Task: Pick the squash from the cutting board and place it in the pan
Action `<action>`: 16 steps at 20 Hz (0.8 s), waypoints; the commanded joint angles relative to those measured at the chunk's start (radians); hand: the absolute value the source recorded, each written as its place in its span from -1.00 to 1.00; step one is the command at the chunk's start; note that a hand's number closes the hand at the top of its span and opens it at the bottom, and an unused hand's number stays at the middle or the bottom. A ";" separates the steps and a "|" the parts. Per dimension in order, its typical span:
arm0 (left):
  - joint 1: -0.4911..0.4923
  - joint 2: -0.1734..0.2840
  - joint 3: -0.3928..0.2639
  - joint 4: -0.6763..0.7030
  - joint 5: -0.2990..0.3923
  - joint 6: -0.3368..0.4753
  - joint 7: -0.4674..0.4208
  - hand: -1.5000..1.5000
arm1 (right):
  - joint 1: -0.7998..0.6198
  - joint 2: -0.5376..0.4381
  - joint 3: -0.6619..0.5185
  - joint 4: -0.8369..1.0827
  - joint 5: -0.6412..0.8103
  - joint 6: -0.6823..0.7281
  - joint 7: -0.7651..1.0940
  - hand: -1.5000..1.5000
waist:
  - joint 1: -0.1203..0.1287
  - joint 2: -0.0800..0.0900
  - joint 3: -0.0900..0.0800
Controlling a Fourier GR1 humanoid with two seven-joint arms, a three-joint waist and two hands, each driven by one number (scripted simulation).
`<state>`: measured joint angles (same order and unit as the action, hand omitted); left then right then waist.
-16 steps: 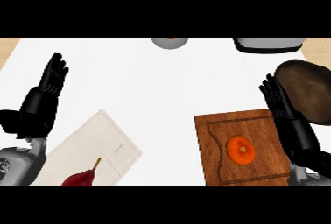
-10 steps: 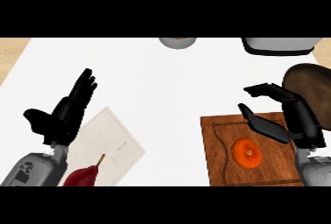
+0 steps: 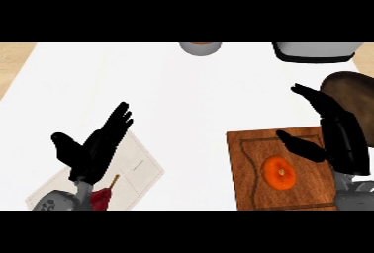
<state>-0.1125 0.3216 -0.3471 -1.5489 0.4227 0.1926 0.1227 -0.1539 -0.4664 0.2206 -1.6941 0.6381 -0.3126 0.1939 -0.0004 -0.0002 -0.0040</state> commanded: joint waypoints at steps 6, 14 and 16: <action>0.007 -0.015 -0.017 -0.004 0.012 -0.024 0.018 0.00 | -0.054 -0.091 0.221 0.043 0.211 0.487 0.445 -1.00 | 0.032 -0.002 -0.006; -0.011 -0.023 -0.007 0.009 0.014 -0.038 0.010 0.00 | -0.199 0.077 0.341 0.115 0.190 0.985 0.862 -1.00 | 0.039 0.001 -0.002; -0.031 -0.021 -0.003 0.036 0.023 -0.050 0.031 0.00 | -0.222 0.131 0.343 0.163 0.156 1.089 0.924 -1.00 | 0.033 0.004 -0.003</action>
<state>-0.1307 0.3045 -0.3513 -1.5257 0.4429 0.1477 0.1411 -0.3263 -0.4304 0.5259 -1.5863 0.8268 0.5440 0.9112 0.0360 0.0001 -0.0110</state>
